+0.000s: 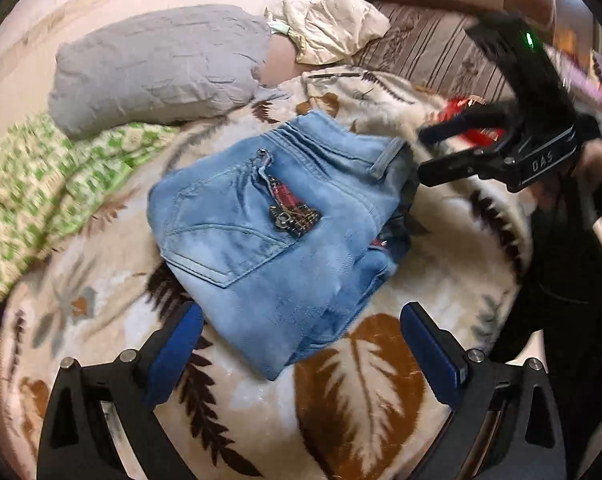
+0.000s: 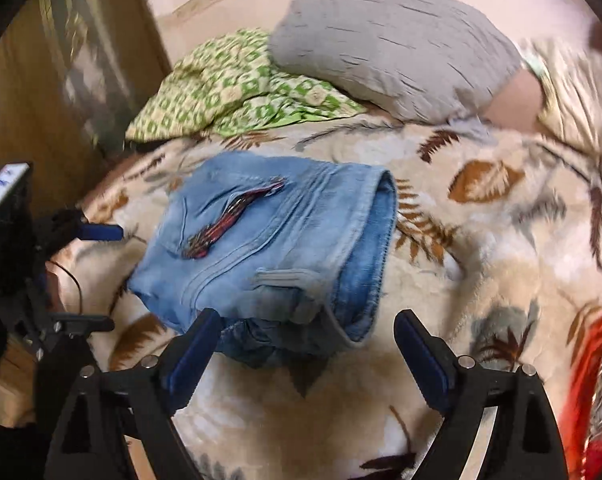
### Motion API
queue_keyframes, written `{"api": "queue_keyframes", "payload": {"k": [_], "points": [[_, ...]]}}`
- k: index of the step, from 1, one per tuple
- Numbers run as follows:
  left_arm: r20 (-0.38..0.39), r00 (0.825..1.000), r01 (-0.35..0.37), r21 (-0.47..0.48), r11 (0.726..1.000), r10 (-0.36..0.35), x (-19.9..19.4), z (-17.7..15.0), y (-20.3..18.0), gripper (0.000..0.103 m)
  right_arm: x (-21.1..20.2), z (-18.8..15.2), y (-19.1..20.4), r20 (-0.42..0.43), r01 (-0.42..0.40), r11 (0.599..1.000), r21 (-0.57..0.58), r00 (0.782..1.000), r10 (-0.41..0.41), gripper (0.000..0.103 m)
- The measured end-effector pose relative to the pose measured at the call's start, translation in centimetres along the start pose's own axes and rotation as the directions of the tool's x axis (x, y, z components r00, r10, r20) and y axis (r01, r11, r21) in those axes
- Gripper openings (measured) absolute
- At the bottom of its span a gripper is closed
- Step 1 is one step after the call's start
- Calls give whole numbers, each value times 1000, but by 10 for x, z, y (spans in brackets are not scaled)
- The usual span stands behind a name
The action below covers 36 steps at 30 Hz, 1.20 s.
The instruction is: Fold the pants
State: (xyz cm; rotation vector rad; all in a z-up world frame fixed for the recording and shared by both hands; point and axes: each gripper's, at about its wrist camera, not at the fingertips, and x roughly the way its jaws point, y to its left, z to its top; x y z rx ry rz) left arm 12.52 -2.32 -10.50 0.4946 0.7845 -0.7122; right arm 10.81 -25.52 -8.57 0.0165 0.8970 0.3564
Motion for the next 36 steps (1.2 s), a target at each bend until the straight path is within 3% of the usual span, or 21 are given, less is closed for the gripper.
{"api": "queue_keyframes", "payload": {"k": [2,7,10,12,13,14,15,18,27,32,36], "points": [[4,999,-39,8,999,39,4,3,-2,99,9,3,5,-8,26,1000,-12,1000,-26,90],[-25,999,-49,-32,998,48,17,6,1,96,29,11,0,-40,15,998,55,999,-13,90],[-28,995,-96,-9,995,96,20,6,2,70,32,14,4,-49,30,998,53,998,-27,90],[-47,997,-63,-15,998,63,26,5,3,52,35,15,6,-66,23,998,53,998,-19,87],[-57,996,-68,-12,998,67,29,5,2,46,36,16,8,-67,24,999,45,998,-21,74],[-68,994,-81,3,997,81,32,4,0,41,37,15,9,-65,20,999,32,998,-18,45],[-68,994,-87,9,996,88,34,4,-1,38,38,16,9,-66,16,999,30,998,-14,40],[-81,992,-97,-23,995,95,36,5,4,23,39,15,15,-50,38,999,4,998,-38,39],[-129,989,-72,-37,997,67,41,-2,12,12,36,12,19,-38,65,997,-31,997,-66,36],[-141,989,-46,-90,995,33,46,-14,20,11,39,0,2,-57,30,1000,-4,998,-30,35],[-145,988,-61,-91,994,47,45,-14,17,11,43,-1,6,-50,63,998,-26,997,-64,35]]}}
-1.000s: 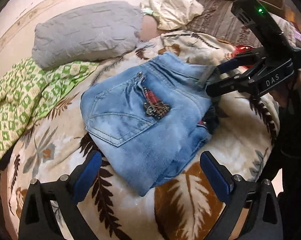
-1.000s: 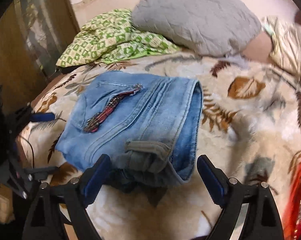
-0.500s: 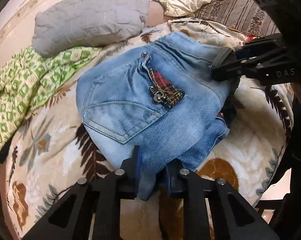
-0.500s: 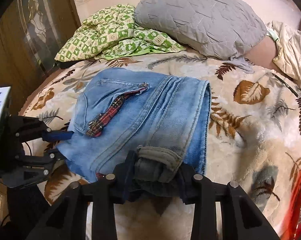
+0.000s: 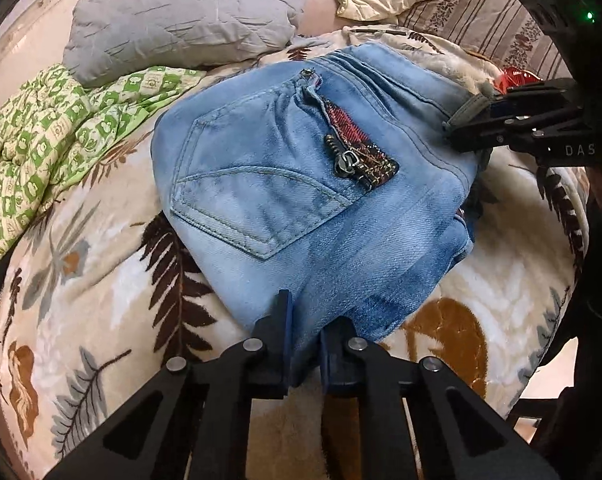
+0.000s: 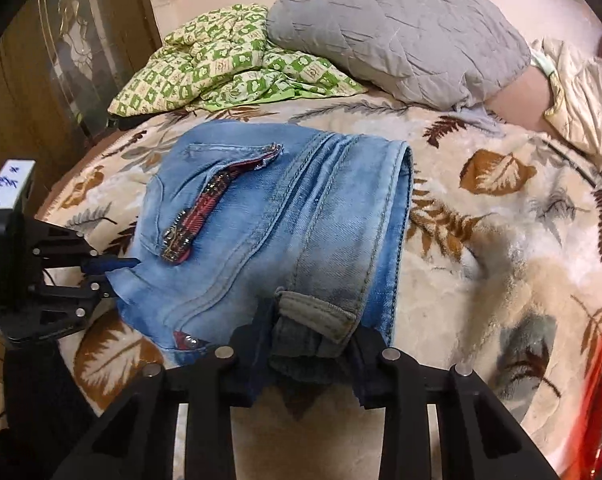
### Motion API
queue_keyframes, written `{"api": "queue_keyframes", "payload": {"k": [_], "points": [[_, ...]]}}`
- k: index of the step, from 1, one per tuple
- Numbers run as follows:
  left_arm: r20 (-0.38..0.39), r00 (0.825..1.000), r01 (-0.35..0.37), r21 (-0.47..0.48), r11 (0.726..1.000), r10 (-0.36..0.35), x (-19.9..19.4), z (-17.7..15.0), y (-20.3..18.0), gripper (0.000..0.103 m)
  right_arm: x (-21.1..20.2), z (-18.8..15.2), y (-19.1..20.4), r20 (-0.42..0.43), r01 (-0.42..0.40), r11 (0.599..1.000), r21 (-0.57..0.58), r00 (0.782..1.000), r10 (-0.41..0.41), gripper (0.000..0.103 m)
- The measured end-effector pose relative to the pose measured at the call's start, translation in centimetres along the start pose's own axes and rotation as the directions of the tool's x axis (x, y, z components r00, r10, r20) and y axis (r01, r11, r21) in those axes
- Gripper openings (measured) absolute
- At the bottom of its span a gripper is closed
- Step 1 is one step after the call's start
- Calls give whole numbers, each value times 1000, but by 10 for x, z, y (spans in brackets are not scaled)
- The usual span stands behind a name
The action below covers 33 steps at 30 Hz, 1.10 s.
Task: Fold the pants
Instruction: 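Release the jeans and raise both grippers away from the bed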
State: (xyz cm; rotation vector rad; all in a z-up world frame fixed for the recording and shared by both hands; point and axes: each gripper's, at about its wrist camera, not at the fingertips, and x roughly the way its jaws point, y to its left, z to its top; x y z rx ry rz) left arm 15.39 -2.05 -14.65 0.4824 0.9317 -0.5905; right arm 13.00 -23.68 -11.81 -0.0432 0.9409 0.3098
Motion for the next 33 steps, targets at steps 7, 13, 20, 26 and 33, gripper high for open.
{"api": "queue_keyframes", "payload": {"k": [7,13,20,26,33], "points": [[55,996,-68,-16,998,68,-21,-6,-6,48,-20,0,10,56,87,996,7,995,-88,73],[252,946,-118,-324,939,206,-123,-7,7,103,-86,10,17,156,87,994,60,983,-96,103],[435,796,-224,-434,873,420,-278,-18,-15,103,-220,23,53,366,247,964,100,892,-266,103],[384,804,-368,-279,887,454,-354,-37,-43,103,-319,8,85,436,266,960,86,856,-276,103],[414,812,-283,-339,897,412,-333,-59,-69,103,-336,-52,94,405,280,946,164,856,-323,103]]}}
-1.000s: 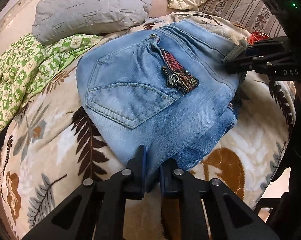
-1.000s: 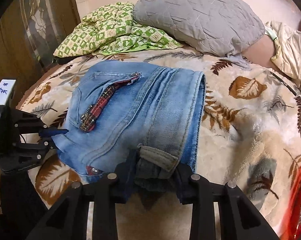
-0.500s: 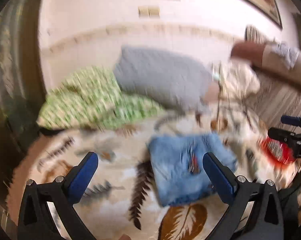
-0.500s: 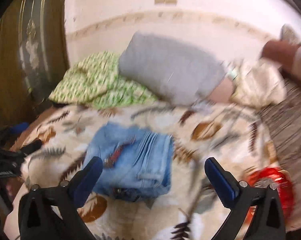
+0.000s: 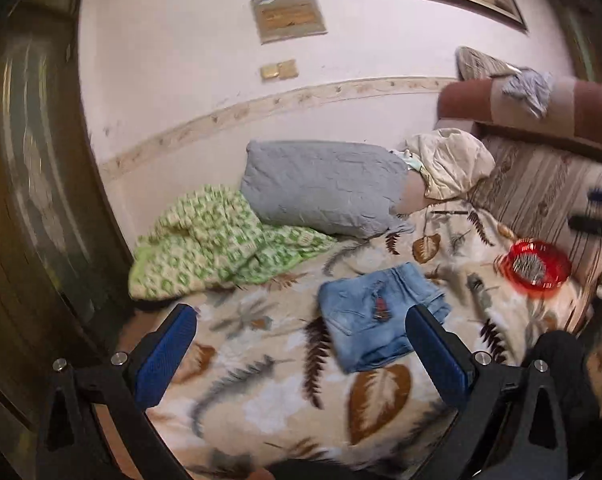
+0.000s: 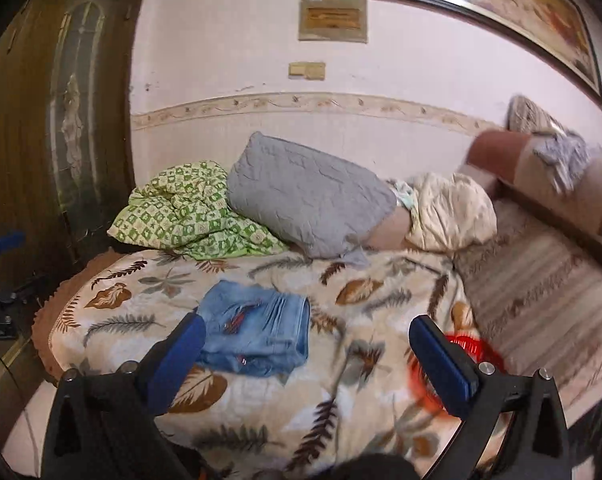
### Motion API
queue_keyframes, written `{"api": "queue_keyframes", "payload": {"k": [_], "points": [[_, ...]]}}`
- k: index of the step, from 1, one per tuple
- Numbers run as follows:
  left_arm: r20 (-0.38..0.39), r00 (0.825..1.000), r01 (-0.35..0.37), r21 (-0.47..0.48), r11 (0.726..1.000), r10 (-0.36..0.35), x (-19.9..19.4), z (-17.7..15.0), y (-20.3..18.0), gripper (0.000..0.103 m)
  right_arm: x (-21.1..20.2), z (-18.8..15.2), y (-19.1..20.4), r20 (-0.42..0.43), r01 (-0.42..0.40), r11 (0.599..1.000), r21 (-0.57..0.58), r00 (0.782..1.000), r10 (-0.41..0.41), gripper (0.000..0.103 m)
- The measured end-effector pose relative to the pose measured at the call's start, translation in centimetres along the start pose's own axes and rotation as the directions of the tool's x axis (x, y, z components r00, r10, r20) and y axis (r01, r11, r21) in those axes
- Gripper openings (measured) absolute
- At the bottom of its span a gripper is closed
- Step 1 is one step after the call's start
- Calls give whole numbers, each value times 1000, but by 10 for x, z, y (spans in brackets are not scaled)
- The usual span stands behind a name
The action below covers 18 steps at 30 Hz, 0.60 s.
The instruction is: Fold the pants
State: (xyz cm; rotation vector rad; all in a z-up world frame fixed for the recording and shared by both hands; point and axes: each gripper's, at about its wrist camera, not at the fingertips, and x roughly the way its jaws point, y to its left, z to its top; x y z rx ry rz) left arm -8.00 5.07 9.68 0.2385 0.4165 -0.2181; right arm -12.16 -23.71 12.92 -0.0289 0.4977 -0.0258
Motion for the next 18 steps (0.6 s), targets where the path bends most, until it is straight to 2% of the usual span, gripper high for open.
{"api": "queue_keyframes", "payload": {"k": [3,8,10,12,15,18], "points": [[-9,1000,9,-52,999,-10,24,-14,-15,103,14,-25,4,-6,22,999,25,1000,-22,103],[-24,1000,-8,-138,990,5,56,-26,-35,103,49,-50,23,31,101,994,-27,994,-100,103],[-29,1000,-18,-157,987,13,69,-29,-42,103,73,-53,24,12,96,995,6,995,-96,103],[-41,999,-28,-175,984,21,79,-34,-45,103,82,-54,24,0,80,996,32,997,-80,103],[-73,997,-10,-228,974,-6,92,-42,-41,103,95,-57,26,-40,75,996,55,997,-73,103],[-104,994,-36,-257,966,10,103,-48,-36,103,99,-59,26,-61,90,994,57,994,-87,103]]}}
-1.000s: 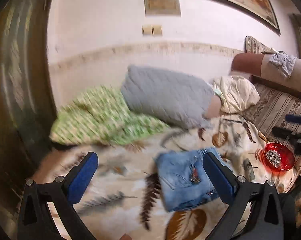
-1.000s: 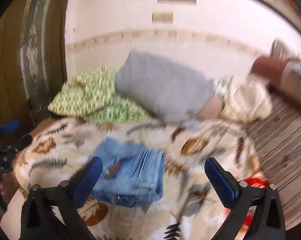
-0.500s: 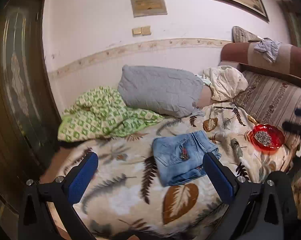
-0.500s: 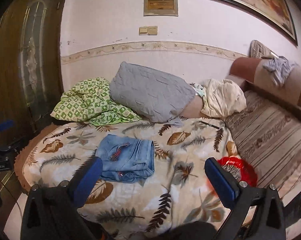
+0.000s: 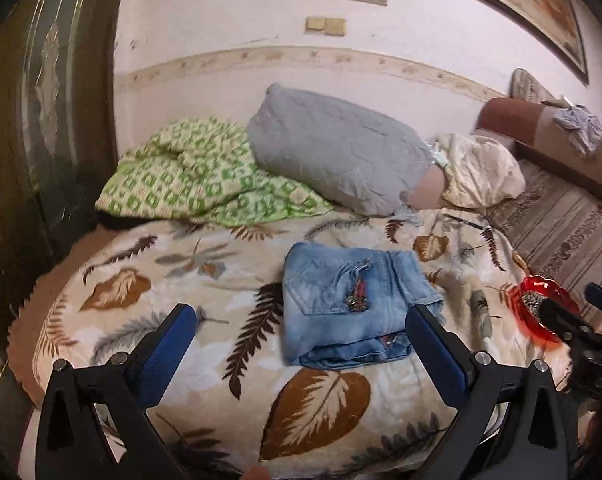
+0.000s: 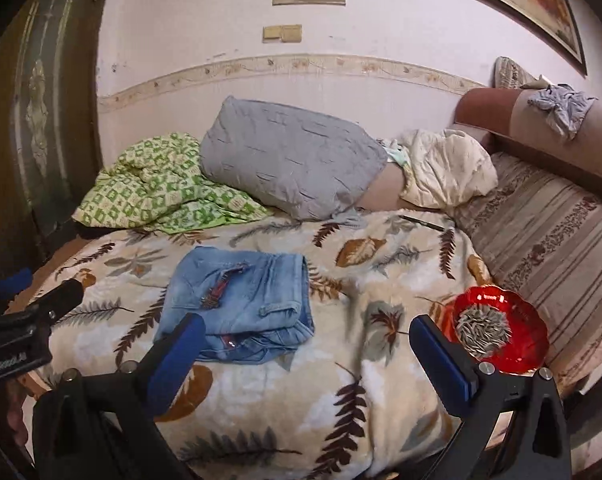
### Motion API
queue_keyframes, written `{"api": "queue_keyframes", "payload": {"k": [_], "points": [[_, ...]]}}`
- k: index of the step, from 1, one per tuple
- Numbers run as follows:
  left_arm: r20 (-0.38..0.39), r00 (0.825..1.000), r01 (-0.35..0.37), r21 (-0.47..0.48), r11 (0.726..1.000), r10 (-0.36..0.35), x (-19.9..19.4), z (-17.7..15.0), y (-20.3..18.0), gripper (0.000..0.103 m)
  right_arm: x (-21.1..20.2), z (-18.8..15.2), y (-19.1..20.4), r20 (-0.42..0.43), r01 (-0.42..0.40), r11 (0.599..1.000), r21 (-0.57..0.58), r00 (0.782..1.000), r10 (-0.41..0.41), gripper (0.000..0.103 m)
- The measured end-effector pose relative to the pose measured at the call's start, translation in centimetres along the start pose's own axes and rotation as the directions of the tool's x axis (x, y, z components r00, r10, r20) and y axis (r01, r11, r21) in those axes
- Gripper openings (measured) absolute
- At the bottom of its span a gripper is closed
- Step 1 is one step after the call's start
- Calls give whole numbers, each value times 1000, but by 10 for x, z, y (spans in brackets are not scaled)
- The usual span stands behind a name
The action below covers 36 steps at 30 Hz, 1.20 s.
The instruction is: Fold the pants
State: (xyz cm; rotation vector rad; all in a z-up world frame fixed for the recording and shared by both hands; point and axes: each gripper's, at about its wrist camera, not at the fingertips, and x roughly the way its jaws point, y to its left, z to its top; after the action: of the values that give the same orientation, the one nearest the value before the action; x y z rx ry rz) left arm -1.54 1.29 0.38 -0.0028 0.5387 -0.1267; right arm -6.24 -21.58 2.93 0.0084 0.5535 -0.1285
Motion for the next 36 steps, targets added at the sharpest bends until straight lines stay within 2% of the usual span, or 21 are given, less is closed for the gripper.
{"api": "queue_keyframes", "payload": {"k": [3,8,17,36], "points": [[-11,1000,-24,40,999,25,5,-5,-5,103,5,-2,-3,-24,20,1000,18,1000,-19,103],[-26,1000,-11,68,998,13,10,-9,-12,103,9,-5,-4,-50,23,999,28,998,-22,103],[-43,999,-10,62,998,13,11,-14,-13,103,7,-6,-9,-69,33,998,45,997,-29,103],[-83,996,42,54,998,-38,10,-18,-22,103,11,-13,-1,-98,22,999,38,995,-18,103]]}}
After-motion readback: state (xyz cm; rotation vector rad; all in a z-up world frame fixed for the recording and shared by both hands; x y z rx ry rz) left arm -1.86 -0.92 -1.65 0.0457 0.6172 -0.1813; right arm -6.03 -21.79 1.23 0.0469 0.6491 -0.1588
